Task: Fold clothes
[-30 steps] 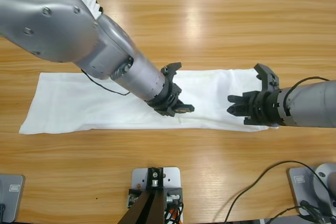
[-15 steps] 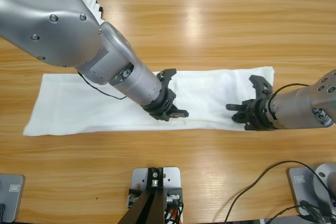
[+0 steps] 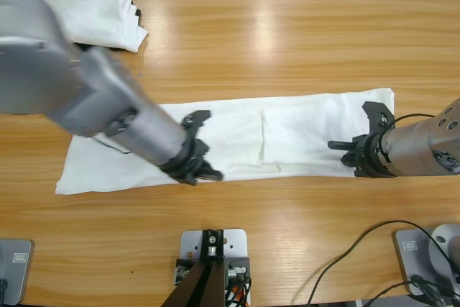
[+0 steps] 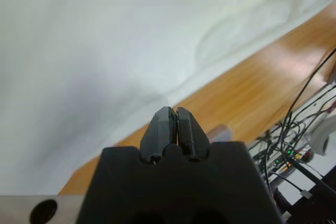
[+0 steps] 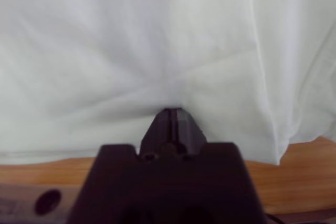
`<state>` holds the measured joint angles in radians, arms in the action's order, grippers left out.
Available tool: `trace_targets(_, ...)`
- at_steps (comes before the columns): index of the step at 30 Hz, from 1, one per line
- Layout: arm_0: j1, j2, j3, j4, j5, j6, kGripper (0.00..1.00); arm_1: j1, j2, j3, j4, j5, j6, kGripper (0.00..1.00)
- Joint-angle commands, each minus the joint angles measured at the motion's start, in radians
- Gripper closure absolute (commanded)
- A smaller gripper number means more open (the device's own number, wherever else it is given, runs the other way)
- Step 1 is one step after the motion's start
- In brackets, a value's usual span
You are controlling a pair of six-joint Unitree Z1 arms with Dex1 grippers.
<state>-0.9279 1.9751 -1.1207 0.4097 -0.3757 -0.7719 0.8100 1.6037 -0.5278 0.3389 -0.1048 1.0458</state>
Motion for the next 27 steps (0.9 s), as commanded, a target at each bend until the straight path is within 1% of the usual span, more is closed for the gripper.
trace_targets(1, 0.133, -0.238, 0.118, 0.041, 0.068, 0.003, 1.000, 0.006, 0.048, 0.026, 0.028, -0.024, -0.003, 1.000)
trace_targets(3, 0.153, -0.228, 0.162, 0.041, 0.107, 0.004, 1.000, 0.006, 0.049, 0.025, 0.029, -0.024, -0.006, 1.000)
trace_targets(7, 0.156, -0.171, 0.206, 0.048, 0.175, 0.015, 1.000, 0.006, 0.044, 0.024, 0.033, -0.024, -0.014, 1.000)
trace_targets(12, 0.167, -0.094, 0.223, 0.091, 0.255, -0.018, 1.000, 0.006, 0.045, 0.006, 0.064, -0.027, -0.016, 1.000)
trace_targets(15, 0.198, -0.082, 0.223, 0.112, 0.293, -0.036, 1.000, 0.006, 0.047, -0.015, 0.095, -0.029, -0.024, 1.000)
trace_targets(18, 0.237, -0.052, 0.225, 0.114, 0.302, -0.036, 1.000, 0.005, 0.080, -0.050, 0.160, -0.027, -0.024, 1.000)
trace_targets(22, 0.258, -0.041, 0.222, 0.099, 0.302, -0.033, 1.000, -0.016, 0.152, -0.153, 0.331, -0.022, -0.016, 1.000)
trace_targets(27, 0.259, -0.070, 0.222, 0.093, 0.292, -0.022, 1.000, -0.021, 0.147, -0.160, 0.329, -0.059, -0.019, 1.000)
